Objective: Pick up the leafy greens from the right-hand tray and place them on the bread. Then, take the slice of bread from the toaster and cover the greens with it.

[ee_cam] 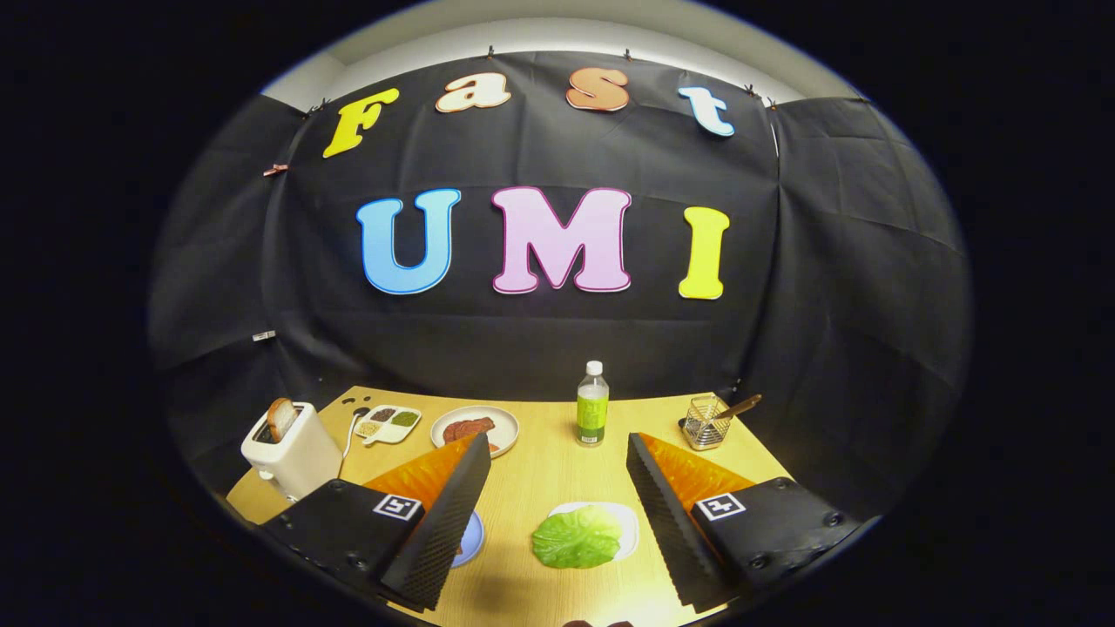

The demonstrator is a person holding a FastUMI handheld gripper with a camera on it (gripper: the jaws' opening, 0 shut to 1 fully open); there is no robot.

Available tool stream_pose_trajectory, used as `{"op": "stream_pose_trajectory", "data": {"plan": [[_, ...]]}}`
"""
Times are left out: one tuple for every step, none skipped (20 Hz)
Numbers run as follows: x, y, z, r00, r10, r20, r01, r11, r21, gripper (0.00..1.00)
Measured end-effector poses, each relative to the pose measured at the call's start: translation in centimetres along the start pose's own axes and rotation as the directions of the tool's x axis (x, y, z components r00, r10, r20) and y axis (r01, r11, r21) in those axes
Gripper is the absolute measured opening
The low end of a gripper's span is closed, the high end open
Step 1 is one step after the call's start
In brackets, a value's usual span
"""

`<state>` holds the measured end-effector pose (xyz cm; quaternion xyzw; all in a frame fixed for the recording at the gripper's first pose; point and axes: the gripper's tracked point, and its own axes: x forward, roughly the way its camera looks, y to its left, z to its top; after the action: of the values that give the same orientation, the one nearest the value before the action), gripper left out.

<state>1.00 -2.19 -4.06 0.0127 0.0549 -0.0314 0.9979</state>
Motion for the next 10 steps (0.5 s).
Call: {"op": "stream_pose_trajectory", "data": {"plan": [[0.4, 0.0, -0.6, 1.0, 0.006, -0.017, -0.006, 1.0, 0.007, 0.98], [0.6, 0.0, -1.2, 0.999, 0.012, -0.032, -0.011, 1.0, 0.012, 0.98], [1.0, -0.1, -1.8, 0.999, 0.014, -0.049, -0.013, 1.0, 0.013, 0.98], [1.3, -0.3, -2.5, 0.998, 0.013, -0.065, -0.012, 1.0, 0.009, 0.98], [1.6, -0.5, -3.1, 0.997, 0.013, -0.079, -0.013, 1.0, 0.007, 0.98], [2.0, -0.7, -3.7, 0.995, 0.013, -0.094, -0.012, 1.0, 0.006, 0.98], [2.3, -0.9, -4.3, 0.994, 0.011, -0.109, -0.011, 1.0, 0.006, 0.98], [2.8, -1.1, -4.9, 0.992, 0.011, -0.124, -0.01, 1.0, 0.008, 0.98], [3.2, -1.4, -5.4, 0.99, 0.01, -0.139, -0.008, 1.0, 0.012, 0.98], [3.7, -1.7, -6.1, 0.988, 0.008, -0.154, -0.005, 1.0, 0.018, 0.98]]}}
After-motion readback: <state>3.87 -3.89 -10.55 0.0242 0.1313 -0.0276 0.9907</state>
